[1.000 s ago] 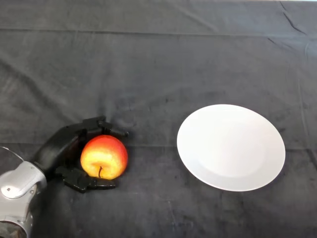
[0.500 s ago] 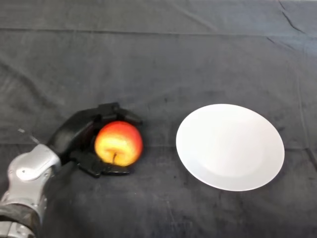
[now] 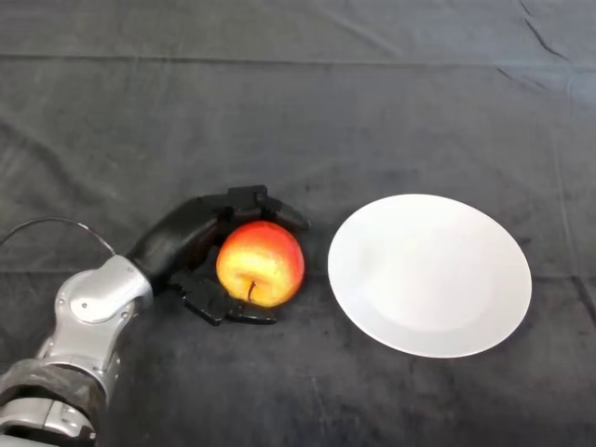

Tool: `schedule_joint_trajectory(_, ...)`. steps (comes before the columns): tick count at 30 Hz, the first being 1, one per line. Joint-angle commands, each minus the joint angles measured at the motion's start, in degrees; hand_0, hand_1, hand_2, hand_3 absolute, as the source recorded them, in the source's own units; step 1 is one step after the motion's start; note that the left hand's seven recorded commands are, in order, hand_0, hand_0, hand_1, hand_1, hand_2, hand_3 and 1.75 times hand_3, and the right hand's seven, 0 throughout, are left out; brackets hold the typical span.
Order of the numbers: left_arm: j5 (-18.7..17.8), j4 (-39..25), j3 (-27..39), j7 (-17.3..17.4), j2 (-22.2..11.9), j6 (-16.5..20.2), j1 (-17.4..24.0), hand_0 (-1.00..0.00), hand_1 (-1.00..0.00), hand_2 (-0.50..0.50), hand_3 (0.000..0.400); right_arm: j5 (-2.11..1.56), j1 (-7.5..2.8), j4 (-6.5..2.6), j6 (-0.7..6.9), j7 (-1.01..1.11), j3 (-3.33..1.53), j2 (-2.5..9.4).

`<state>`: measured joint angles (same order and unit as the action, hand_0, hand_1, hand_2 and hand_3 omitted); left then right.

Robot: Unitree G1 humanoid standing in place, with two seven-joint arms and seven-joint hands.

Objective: Move the apple to the plate

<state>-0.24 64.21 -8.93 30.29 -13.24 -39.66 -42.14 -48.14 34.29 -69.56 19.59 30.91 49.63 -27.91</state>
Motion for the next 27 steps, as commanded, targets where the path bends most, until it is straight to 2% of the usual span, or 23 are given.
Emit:
schedule_joint_trajectory(1, 1.67, 0.36, -1.91, -0.86, 0.3, 1.13, -4.11, -1.0, -0.67, -0.16, 0.4, -0.04, 0.03, 0.18, -0.1, -0.26, 0.84, -0.92)
schedule_joint_trajectory(10, 4.08, 0.56, -5.19, -3.76, 2.72, 3.03, -7.46, -1.0, -0.7, -0.15, 0.4, -0.03, 0.03, 0.16, -0.1, -0.25, 0.85, -0.93)
schedule_joint_trajectory(27, 8.0, 1.31, -14.5, -6.71, 6.09, 5.82, -10.35, -1.0, -0.69, -0.15, 0.4, -0.03, 0.05, 0.11, -0.1, -0.23, 0.86, -0.95)
